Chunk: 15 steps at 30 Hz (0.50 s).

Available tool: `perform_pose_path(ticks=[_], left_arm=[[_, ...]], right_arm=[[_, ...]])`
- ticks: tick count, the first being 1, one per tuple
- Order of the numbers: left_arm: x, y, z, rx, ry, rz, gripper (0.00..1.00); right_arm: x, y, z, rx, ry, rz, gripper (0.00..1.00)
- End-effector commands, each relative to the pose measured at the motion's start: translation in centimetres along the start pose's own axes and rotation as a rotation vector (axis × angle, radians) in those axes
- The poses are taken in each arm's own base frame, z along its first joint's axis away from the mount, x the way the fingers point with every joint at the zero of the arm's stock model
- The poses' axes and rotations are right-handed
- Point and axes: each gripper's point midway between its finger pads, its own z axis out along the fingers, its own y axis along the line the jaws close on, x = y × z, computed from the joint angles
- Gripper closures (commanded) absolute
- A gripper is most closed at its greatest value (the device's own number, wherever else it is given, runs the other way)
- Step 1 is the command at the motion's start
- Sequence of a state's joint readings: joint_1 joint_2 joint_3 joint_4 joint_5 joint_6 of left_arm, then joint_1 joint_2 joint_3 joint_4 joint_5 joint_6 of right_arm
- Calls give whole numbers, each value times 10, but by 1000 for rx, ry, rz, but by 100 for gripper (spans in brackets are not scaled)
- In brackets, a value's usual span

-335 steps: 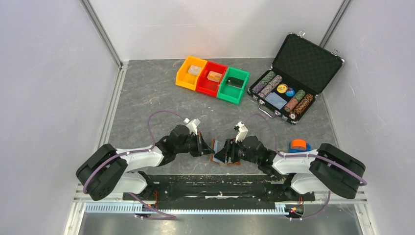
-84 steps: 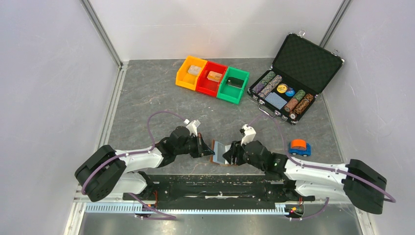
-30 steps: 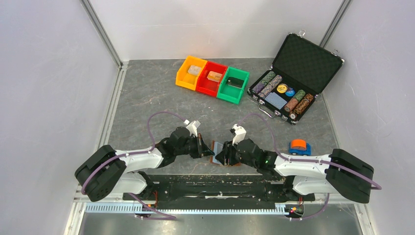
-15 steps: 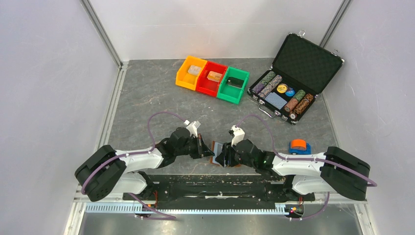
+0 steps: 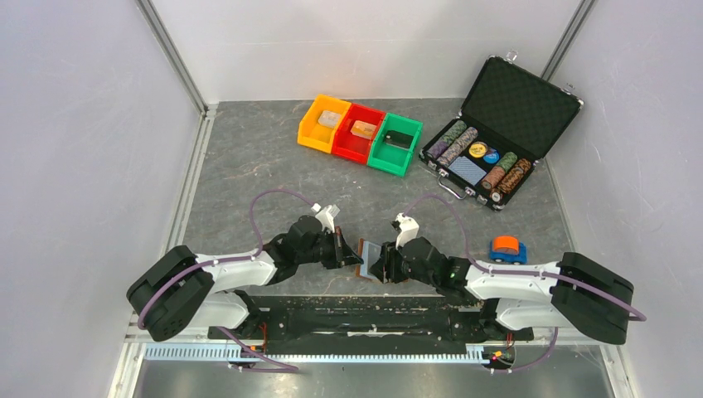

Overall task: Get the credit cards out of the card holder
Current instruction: Remove the credit card from the card holder.

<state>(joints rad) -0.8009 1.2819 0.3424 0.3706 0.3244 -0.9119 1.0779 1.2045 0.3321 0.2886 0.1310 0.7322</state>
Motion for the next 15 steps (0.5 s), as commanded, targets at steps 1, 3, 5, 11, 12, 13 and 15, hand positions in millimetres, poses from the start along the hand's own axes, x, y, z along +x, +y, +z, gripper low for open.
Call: perform_pose_path(ticks=[1,3,5,11,12,13,15], left_arm=[[-8,-13,-1,42,-34,-15,98],[-8,-14,-1,43,-34,-14,98],[-8,-13,0,42,-30,-13,98],[-8,-15,0,44,-30,-14,98],[-8,-15,0,45,-31,-14,98],[-8,-15,0,44,-31,-14,98],[-8,-15,1,44,-29,-14,98]], right_arm=[[-3,-5,-4,23,-22,-4,54],[-3,-5,-4,24,-23,-4,54],[-5,-1,-5,9,-27,-2,54],[-9,15,-6,-62,-29,-6,49],[-8,16,-5,-68,-23,-5,49],[-7,17,-4,-70,-18,-4,48],[-4,18,-2,-78,-8,-1,48]])
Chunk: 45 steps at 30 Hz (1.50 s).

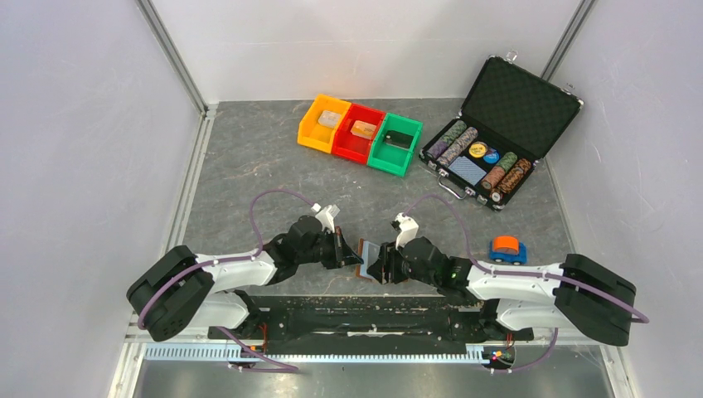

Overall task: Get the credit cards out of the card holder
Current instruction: Remove the credit card from the card holder.

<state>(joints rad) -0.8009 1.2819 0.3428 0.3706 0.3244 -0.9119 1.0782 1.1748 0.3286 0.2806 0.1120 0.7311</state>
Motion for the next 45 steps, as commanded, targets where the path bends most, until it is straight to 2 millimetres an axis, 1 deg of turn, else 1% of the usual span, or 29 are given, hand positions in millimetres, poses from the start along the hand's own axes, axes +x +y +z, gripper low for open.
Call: perform_pose_path(ticks=[1,6,10,13,17,25,30,32,35,36,42,45], left_arm=[[-8,-15,1,45,-29,-14,98],[-8,-16,0,48,-28,-13,98],[-8,-17,0,50,-28,-13,98],[-8,-17,0,50,-29,-13,98],[-7,-16,0,48,-29,-13,98],[-6,-15,0,44,-28,-16,98],[-6,-14,0,41,-30,-17,98],[-6,-14,0,40,-30,-18,98],[-6,-15,0,43,-31,-17,98],[-6,-16,0,43,-30,-17,98],[-5,-16,0,45,-28,-16,98],[-5,-17,0,46,-27,-16,98]], right_arm=[[-2,13,3,-52,-4,-2,47],[2,11,6,-43,6,-1,45],[4,8,7,-29,12,-2,45],[5,5,8,-19,11,-3,46],[5,-2,6,15,1,-1,53],[1,-16,-2,84,-23,-7,55],[-3,-19,-7,105,-37,-9,55],[-6,-14,-8,85,-46,-4,55],[-12,5,-9,-4,-64,-2,52],[-12,8,-8,-18,-61,-3,51],[-4,14,-1,-44,-23,-1,45],[-1,13,2,-39,-10,-1,41]])
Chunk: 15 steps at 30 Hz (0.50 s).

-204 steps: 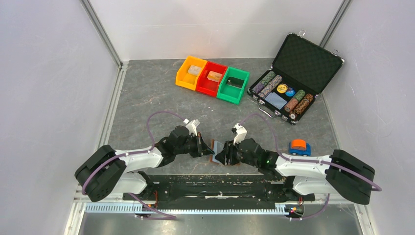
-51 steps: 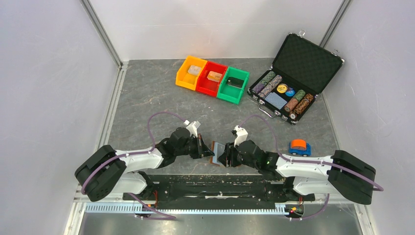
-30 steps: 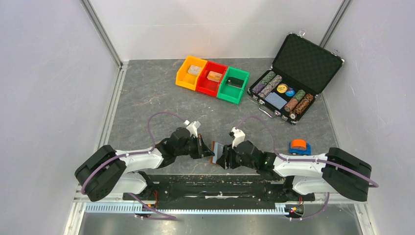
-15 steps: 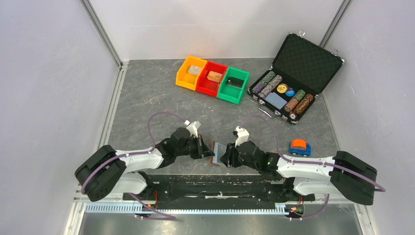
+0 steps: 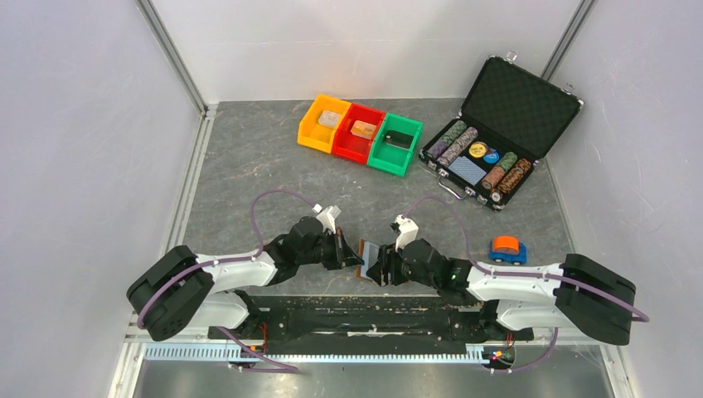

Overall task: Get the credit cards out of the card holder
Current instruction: Remove the credit card from the card holder.

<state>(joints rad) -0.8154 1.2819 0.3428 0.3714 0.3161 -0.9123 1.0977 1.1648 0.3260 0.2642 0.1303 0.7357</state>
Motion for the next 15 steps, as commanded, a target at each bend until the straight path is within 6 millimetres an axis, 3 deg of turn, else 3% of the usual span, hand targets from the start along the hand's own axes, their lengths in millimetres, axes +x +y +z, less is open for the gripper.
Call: perform_pose_path(ticks=[1,7,15], left_arm=[[-8,-16,0,47,-33,-22,98],[-9,-17,0,48,-34,-21,98],[-8,-16,0,45,-29,-19,98]], right_arm=[[-4,13,5,-43,-13,6,41],[-2,9,10,-20,-2,-2,40],[0,-11,5,71,-8,-11,50]])
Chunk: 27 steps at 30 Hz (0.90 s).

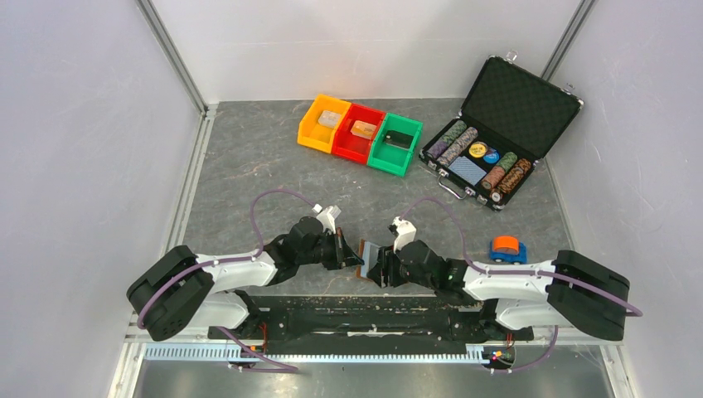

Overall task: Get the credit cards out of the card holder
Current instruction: Remove the credit card from the card holder.

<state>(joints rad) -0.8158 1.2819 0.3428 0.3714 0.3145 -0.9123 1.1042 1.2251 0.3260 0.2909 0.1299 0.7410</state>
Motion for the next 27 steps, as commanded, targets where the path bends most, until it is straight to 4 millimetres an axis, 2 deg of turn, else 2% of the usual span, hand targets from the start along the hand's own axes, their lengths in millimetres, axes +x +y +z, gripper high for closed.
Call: perform_pose_path(ticks=[1,9,13,18,27], left_arm=[[-8,-16,0,45,-27,-19,98],[-7,-16,1,43,-26,-20,98],[-7,-15,1,40,-28,-22,98],[-7,-17,1,43,-27,-22,98],[-5,-17,1,41,-27,-21,98]], right_arm=[[-11,-8,-3,60,-41,-6,50],[-14,-13,-10,82,-58,-6,56],[-17,-9,-12,61,-71,-2,56],[-23,14,-14,-43,-84,-1,48],[-15,21,-6,-60,-47,-6,38]])
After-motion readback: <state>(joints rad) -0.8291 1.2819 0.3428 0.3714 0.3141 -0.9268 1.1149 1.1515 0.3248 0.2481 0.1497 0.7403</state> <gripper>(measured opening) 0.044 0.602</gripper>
